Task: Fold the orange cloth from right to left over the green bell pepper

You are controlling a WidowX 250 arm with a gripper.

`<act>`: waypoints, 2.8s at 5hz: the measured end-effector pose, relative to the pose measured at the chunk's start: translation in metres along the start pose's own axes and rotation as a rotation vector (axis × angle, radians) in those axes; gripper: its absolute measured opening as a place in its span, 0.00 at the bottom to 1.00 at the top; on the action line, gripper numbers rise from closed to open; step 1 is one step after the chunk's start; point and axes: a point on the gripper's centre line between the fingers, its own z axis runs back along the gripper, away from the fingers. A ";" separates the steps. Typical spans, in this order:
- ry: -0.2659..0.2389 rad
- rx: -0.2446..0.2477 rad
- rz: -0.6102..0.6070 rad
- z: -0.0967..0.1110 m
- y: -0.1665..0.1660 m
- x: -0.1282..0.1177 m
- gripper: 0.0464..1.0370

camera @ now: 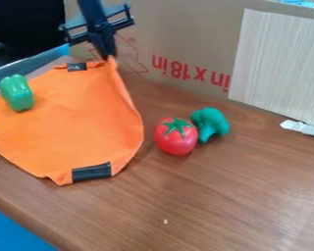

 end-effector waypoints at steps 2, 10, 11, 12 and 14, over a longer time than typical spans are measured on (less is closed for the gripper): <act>-0.023 0.007 -0.006 0.015 0.044 0.012 0.01; -0.103 0.086 0.247 0.056 0.139 0.033 0.01; -0.117 0.117 0.295 0.057 0.145 0.034 0.02; -0.114 0.149 0.331 0.058 0.155 0.033 0.16; -0.092 0.191 0.331 0.076 0.161 0.024 0.72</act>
